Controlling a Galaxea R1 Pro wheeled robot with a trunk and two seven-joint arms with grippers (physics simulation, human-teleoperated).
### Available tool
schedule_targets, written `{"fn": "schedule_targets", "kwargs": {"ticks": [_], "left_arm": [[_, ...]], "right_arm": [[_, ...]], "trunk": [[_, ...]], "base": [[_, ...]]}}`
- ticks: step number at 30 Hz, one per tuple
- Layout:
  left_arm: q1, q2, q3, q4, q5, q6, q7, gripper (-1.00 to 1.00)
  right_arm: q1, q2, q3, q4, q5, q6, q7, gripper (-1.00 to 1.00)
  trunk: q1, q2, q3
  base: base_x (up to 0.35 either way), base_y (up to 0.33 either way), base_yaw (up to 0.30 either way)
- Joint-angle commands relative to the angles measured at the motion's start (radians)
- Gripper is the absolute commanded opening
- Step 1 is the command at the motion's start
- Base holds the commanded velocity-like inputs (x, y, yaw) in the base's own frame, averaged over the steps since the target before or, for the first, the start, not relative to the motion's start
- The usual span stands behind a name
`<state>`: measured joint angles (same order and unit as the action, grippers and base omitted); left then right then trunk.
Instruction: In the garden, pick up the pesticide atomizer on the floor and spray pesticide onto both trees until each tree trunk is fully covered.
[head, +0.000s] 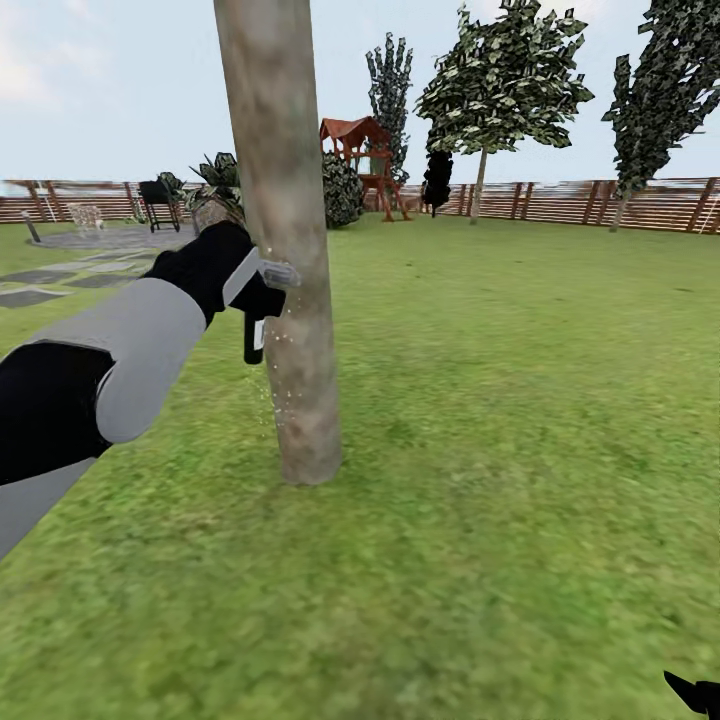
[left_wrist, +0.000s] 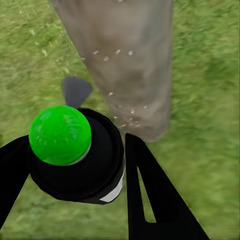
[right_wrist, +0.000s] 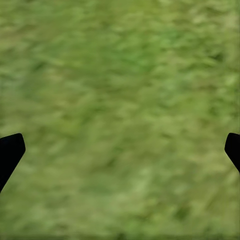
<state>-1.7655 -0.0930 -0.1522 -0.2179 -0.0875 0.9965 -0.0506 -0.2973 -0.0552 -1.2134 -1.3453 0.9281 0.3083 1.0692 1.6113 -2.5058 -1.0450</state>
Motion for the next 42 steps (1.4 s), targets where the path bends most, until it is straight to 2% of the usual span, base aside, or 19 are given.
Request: {"fn": "schedule_targets", "kwargs": {"ticks": [1, 4, 8, 10, 12, 20, 28, 36, 39, 42], "left_arm": [[0.0, 0.0, -0.005, 0.007, -0.001, -0.001, 0.0, -1.0], [0.007, 0.0, -0.009, 0.021, 0.0, -0.003, 0.0, -1.0], [0.018, -0.001, -0.009, 0.123, -0.001, -0.016, -0.002, -1.0], [0.028, -0.001, -0.009, 0.141, -0.001, -0.025, -0.003, -1.0], [0.056, -0.001, -0.009, 0.145, -0.001, -0.03, -0.003, -1.0], [0.225, -0.001, -0.009, 0.146, -0.001, -0.14, -0.003, -1.0], [0.324, -0.001, -0.007, 0.146, 0.0, -0.237, -0.002, -1.0], [0.421, -0.002, -0.008, 0.146, 0.0, -0.301, -0.003, -1.0], [0.474, -0.006, -0.008, 0.146, 0.0, -0.356, -0.003, -1.0], [0.495, -0.007, -0.008, 0.146, 0.0, -0.38, -0.003, -1.0]], "right_arm": [[0.0, 0.0, 0.0, 0.0, 0.0, 0.0, 0.0, 1.0], [0.0, 0.0, 0.0, 0.0, 0.0, 0.0, 0.0, 1.0], [0.0, 0.0, 0.0, 0.0, 0.0, 0.0, 0.0, 1.0], [0.0, 0.0, 0.0, 0.0, 0.0, 0.0, -0.001, 1.0], [0.0, 0.0, 0.0, 0.001, 0.0, 0.0, -0.001, 1.0], [0.0, 0.002, 0.003, 0.002, 0.003, -0.002, -0.004, 1.0], [0.0, -0.001, -0.001, 0.002, 0.001, -0.002, -0.003, 1.0], [0.0, -0.002, -0.002, 0.002, 0.002, -0.002, -0.003, 1.0], [0.0, -0.002, -0.002, 0.002, 0.002, -0.002, -0.003, 1.0], [0.0, -0.002, -0.002, 0.002, 0.001, -0.002, -0.003, 1.0]], "trunk": [[0.0, 0.0, 0.0], [0.0, 0.0, 0.0], [0.0, 0.0, 0.0], [0.0, 0.0, 0.0], [0.0, 0.0, 0.0], [0.0, 0.0, 0.0], [0.0, 0.0, 0.0], [0.0, 0.0, 0.0], [0.0, 0.0, 0.0], [0.0, 0.0, 0.0]], "base": [[0.0, 0.0, 0.0], [0.0, 0.0, 0.0], [0.0, 0.0, 0.0], [0.0, 0.0, 0.0], [0.0, 0.0, 0.0], [0.0, 0.0, 0.0], [0.0, 0.0, 0.0], [0.0, 0.0, 0.0], [0.0, 0.0, 0.0], [0.0, 0.0, 0.0]]}}
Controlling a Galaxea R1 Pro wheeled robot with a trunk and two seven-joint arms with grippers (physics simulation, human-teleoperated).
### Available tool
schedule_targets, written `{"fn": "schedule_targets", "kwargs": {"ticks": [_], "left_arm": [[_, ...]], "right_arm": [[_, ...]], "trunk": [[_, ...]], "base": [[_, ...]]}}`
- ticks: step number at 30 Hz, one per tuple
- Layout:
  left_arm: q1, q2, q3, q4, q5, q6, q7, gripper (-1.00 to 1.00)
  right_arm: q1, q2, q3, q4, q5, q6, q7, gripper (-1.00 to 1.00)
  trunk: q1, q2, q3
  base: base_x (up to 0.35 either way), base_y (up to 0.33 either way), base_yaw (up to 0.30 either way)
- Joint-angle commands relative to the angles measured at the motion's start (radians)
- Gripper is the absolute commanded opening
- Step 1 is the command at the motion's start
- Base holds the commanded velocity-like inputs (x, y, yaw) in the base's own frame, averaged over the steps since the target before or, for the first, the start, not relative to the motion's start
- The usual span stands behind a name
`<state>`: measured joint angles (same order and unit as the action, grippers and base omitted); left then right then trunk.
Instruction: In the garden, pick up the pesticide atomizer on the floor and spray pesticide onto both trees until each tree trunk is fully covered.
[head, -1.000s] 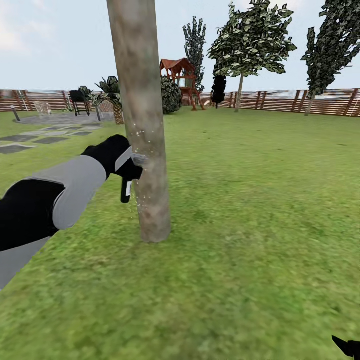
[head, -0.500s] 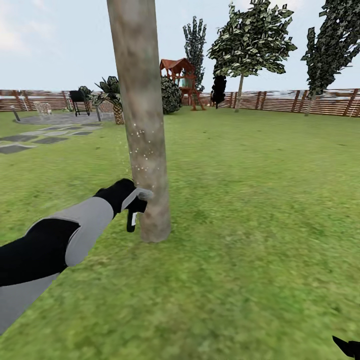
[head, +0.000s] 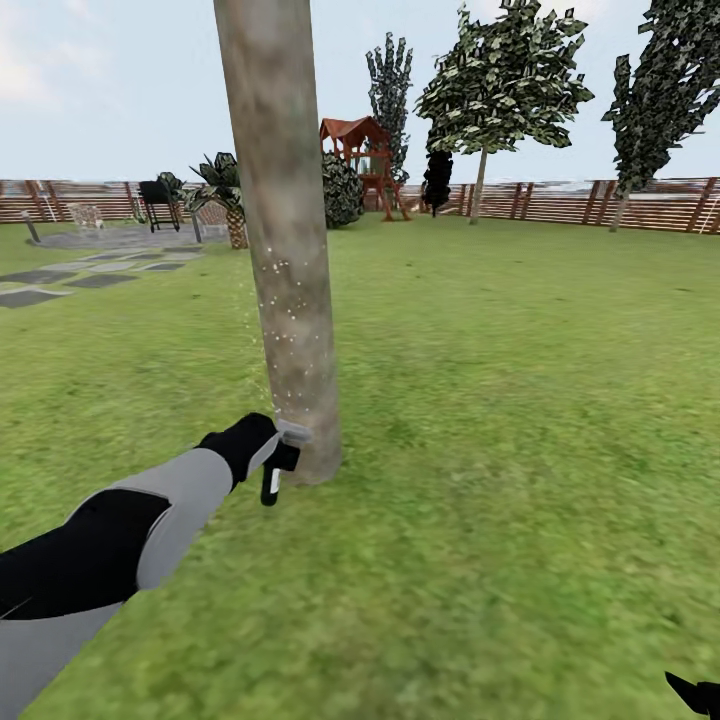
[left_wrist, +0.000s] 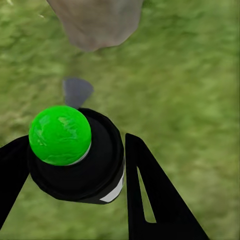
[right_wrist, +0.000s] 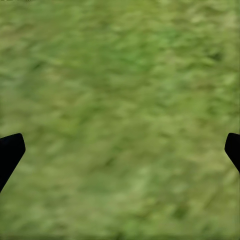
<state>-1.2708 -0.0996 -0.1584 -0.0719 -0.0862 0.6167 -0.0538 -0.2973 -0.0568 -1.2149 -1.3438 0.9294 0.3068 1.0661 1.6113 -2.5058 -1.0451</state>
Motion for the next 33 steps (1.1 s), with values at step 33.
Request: {"fn": "schedule_targets", "kwargs": {"ticks": [33], "left_arm": [[0.114, 0.0, 0.002, 0.0, 0.163, -0.178, 0.0, -1.0]], "right_arm": [[0.0, 0.008, 0.002, -0.002, -0.001, 0.002, 0.006, 1.0]], "trunk": [[0.0, 0.0, 0.0]], "base": [[0.064, -0.115, 0.058]]}}
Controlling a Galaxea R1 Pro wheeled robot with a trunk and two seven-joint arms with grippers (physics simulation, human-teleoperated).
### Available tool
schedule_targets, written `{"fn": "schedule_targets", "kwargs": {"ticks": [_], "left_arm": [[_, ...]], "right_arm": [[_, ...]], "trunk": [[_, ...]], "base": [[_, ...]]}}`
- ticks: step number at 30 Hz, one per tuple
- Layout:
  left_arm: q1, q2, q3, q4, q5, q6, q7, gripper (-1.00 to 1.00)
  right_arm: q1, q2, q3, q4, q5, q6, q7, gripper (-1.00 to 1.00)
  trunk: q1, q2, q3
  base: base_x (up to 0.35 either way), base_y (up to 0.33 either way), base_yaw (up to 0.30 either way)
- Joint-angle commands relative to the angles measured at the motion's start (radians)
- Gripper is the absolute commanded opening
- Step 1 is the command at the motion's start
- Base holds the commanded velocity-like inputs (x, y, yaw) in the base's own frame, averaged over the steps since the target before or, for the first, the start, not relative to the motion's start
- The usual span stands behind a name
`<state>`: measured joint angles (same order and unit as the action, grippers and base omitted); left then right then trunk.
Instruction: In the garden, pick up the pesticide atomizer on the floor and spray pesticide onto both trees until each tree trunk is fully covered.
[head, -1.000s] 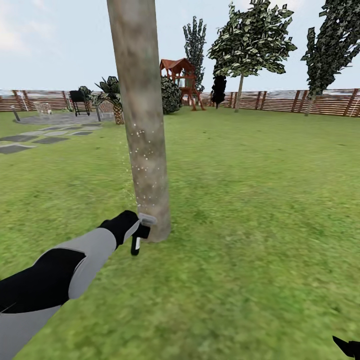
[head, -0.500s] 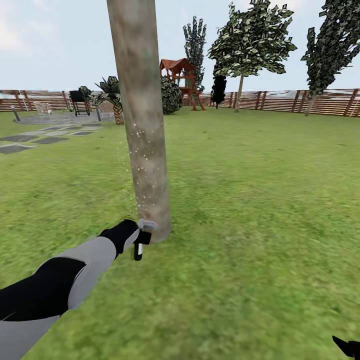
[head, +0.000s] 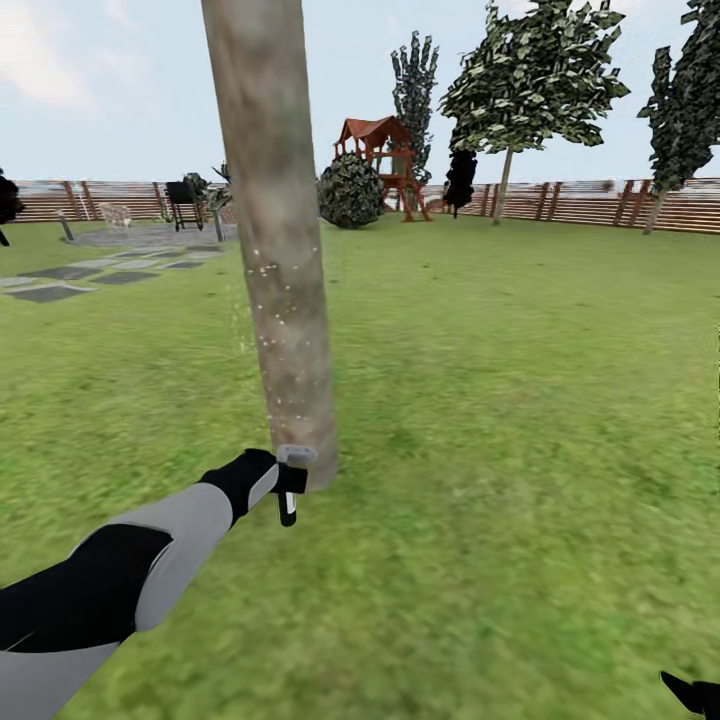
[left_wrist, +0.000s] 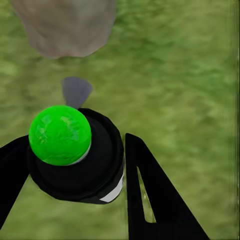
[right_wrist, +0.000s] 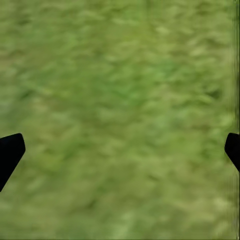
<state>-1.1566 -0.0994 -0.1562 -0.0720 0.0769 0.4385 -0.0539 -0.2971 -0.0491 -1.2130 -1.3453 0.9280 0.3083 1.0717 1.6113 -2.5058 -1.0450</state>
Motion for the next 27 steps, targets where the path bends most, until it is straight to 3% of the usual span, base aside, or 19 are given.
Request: {"fn": "schedule_targets", "kwargs": {"ticks": [1, 17, 27], "left_arm": [[0.0, 0.0, 0.0, 0.0, 0.0, 0.0, 0.0, -1.0], [0.0, -0.002, 0.0, 0.0, 0.001, 0.002, 0.002, -1.0], [0.0, -0.002, 0.0, 0.0, 0.001, 0.002, 0.002, -1.0]], "right_arm": [[0.0, 0.0, 0.0, 0.0, 0.0, 0.0, 0.0, 1.0], [0.0, 0.002, 0.001, 0.0, 0.0, 0.0, -0.001, 1.0], [0.0, 0.002, 0.001, 0.0, 0.001, 0.0, -0.002, 1.0]], "trunk": [[0.0, 0.0, 0.0], [0.0, 0.0, 0.0], [0.0, 0.0, 0.0]], "base": [[0.016, -0.318, 0.058], [-0.025, -0.319, 0.24], [0.085, -0.322, 0.072]]}}
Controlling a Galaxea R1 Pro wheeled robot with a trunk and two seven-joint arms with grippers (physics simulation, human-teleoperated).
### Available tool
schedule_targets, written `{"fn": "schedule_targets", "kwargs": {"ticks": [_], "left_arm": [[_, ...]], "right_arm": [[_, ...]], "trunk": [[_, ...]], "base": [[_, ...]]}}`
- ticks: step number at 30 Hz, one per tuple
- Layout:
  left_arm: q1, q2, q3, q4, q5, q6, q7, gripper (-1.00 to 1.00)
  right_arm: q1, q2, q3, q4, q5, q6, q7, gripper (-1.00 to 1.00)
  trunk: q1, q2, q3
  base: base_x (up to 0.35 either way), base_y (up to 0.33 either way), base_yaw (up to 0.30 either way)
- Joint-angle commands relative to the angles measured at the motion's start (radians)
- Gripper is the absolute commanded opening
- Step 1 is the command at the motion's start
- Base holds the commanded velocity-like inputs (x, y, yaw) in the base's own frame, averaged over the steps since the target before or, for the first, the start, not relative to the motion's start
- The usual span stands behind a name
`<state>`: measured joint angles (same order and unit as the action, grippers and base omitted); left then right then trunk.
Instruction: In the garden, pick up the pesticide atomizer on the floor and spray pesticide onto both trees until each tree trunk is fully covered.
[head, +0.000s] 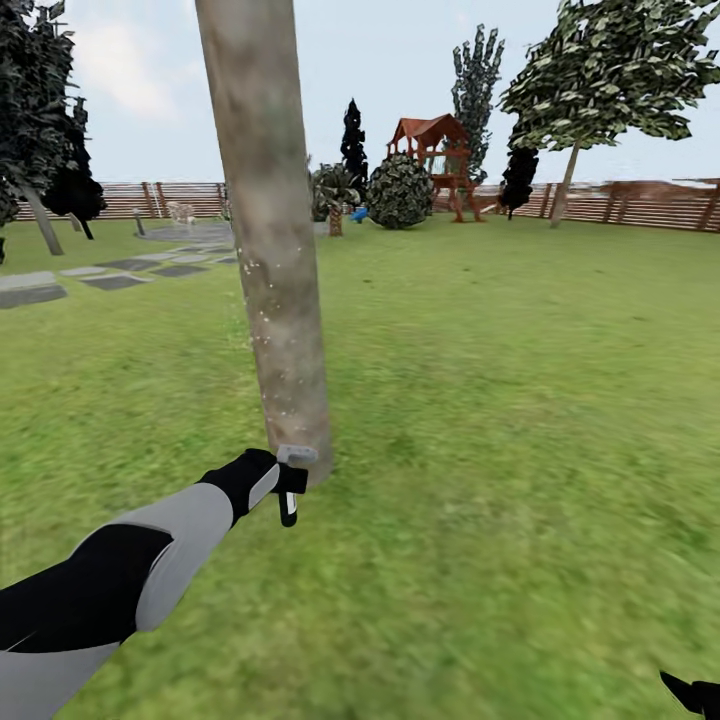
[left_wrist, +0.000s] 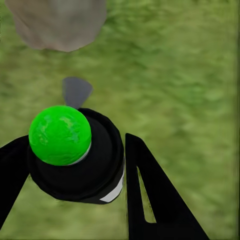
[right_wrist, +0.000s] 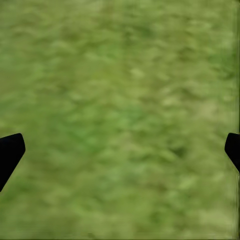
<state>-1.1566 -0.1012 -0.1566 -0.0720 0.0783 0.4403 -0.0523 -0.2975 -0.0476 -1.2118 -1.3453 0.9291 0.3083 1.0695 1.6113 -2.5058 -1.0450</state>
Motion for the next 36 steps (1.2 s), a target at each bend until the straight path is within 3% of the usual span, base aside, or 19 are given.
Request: {"fn": "schedule_targets", "kwargs": {"ticks": [1, 11, 28, 36], "left_arm": [[0.0, 0.0, 0.0, 0.0, 0.0, 0.0, 0.0, -1.0], [0.0, 0.0, 0.0, 0.0, 0.0, 0.0, 0.0, -1.0], [0.0, 0.0, 0.0, 0.0, 0.0, 0.0, 0.0, -1.0], [0.0, 0.0, 0.0, 0.0, 0.0, 0.0, 0.0, -1.0]], "right_arm": [[0.0, 0.0, 0.0, 0.0, 0.0, 0.0, 0.0, 1.0], [0.0, 0.0, 0.001, 0.0, 0.001, 0.0, -0.001, 1.0], [0.001, -0.001, 0.001, -0.001, 0.001, 0.0, 0.005, 1.0], [0.0, 0.0, 0.002, -0.002, 0.001, 0.0, 0.004, 1.0]], "trunk": [[0.0, 0.0, 0.0], [0.0, 0.0, 0.0], [0.0, 0.0, 0.0], [0.0, 0.0, 0.0]], "base": [[0.126, -0.322, 0.227], [0.126, -0.322, 0.238], [0.055, -0.322, 0.01], [0.0, -0.322, 0.213]]}}
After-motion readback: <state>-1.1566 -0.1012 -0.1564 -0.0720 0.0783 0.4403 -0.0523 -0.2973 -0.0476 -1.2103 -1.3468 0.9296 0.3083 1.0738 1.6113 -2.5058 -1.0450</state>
